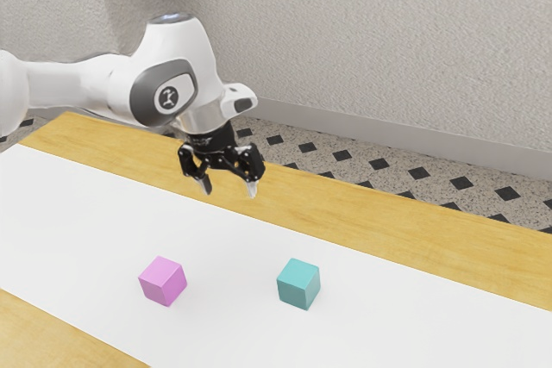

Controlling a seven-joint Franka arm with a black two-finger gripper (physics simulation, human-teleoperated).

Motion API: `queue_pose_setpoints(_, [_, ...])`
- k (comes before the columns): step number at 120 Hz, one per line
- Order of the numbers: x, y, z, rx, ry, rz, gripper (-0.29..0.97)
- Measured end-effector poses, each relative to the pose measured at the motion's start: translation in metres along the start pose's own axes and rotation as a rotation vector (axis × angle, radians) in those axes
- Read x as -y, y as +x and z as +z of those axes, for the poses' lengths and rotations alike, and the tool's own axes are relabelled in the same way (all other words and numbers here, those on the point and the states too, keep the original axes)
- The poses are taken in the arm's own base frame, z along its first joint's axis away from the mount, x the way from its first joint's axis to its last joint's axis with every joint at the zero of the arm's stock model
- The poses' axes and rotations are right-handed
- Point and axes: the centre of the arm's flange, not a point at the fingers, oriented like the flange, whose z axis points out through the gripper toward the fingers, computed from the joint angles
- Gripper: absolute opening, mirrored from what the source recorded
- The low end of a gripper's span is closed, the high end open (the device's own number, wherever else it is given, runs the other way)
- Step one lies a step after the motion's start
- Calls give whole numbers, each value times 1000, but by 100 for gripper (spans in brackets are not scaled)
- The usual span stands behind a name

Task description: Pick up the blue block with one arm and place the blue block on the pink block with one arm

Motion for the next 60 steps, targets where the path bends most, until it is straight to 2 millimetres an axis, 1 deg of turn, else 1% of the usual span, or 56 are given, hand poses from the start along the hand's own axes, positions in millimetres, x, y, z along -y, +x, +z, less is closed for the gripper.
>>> queue_pose_setpoints(14, [-22, 2, 24, -4, -17, -8, 68])
queue_pose_setpoints(26, [-48, -4, 35, -9, -29, 8, 68])
queue_pose_setpoints(33, [-61, -6, 52, 5, -35, 9, 68])
queue_pose_setpoints(39, [-65, -5, 67, 14, -46, -8, 68])
queue_pose_setpoints(50, [-72, -4, 78, 11, -61, -31, 68])
queue_pose_setpoints(60, [-73, -3, 97, 27, -57, -52, 68])
